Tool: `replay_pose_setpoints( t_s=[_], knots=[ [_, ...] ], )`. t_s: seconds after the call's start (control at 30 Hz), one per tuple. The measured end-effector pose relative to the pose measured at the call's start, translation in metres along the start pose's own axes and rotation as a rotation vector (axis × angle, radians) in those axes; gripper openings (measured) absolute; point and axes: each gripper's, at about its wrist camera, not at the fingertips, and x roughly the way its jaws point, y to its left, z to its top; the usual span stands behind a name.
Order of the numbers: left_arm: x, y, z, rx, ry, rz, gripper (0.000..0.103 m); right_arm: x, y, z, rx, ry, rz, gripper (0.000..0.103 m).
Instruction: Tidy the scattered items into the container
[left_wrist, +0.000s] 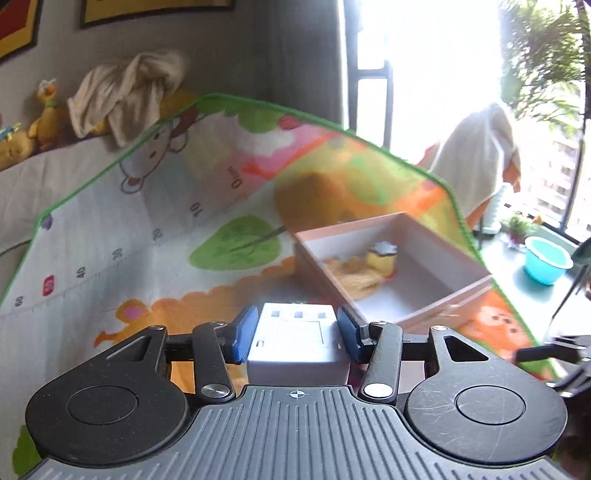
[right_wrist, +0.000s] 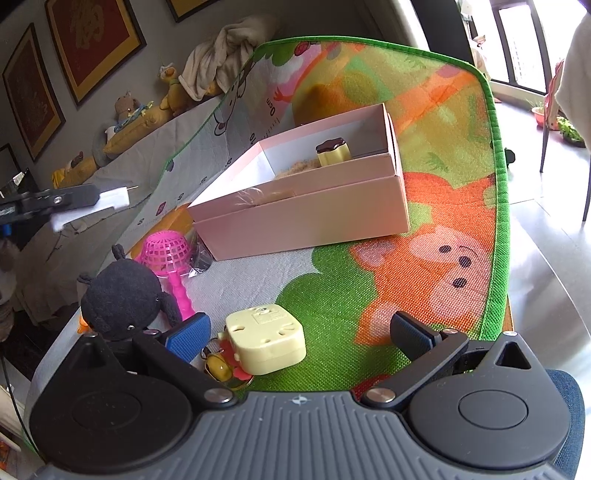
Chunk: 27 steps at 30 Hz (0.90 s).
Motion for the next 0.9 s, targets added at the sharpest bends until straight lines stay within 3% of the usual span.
replay_pose_setpoints(
  t_s=[0.1, 0.17, 0.23, 0.33, 0.5, 0.57, 0.67, 0.73, 0.83, 0.9],
  knots=[
    [-0.022, -0.041, -0.023, 0.009, -0.004, -0.133, 0.053, 0.001, 0.002, 0.000, -0.013, 0.005, -0.009, 0.103],
    [-0.021, -0.065, -0.045, 0.006, 0.026, -0.216, 0.065, 0.001, 0.004, 0.000, -0.027, 0.011, -0.016, 0.103],
    [-0.014, -0.083, -0.067, 0.013, 0.067, -0.260, 0.083, 0.002, 0.008, -0.001, -0.051, 0.019, -0.028, 0.103],
    [0.001, -0.087, -0.090, -0.001, 0.124, -0.288, 0.088, 0.003, 0.011, -0.002, -0.072, 0.026, -0.041, 0.103],
    [0.029, -0.048, -0.093, -0.126, 0.132, -0.251, 0.092, 0.003, 0.012, -0.002, -0.083, 0.033, -0.044, 0.103],
    [0.040, -0.029, -0.085, -0.132, 0.121, -0.220, 0.092, 0.003, 0.011, -0.002, -0.085, 0.034, -0.043, 0.103],
    [0.057, -0.003, -0.070, -0.105, 0.110, -0.051, 0.092, 0.003, 0.011, -0.002, -0.088, 0.036, -0.041, 0.103],
    [0.063, 0.013, -0.064, -0.150, 0.116, 0.038, 0.092, 0.004, 0.014, -0.002, -0.120, 0.052, -0.047, 0.103],
    [0.052, 0.014, -0.064, -0.217, 0.111, -0.050, 0.095, 0.002, 0.024, -0.002, -0.234, 0.123, -0.034, 0.103],
    [0.038, -0.007, -0.070, -0.167, 0.111, -0.107, 0.097, -0.006, 0.031, -0.004, -0.314, 0.140, -0.024, 0.103]
  ],
)
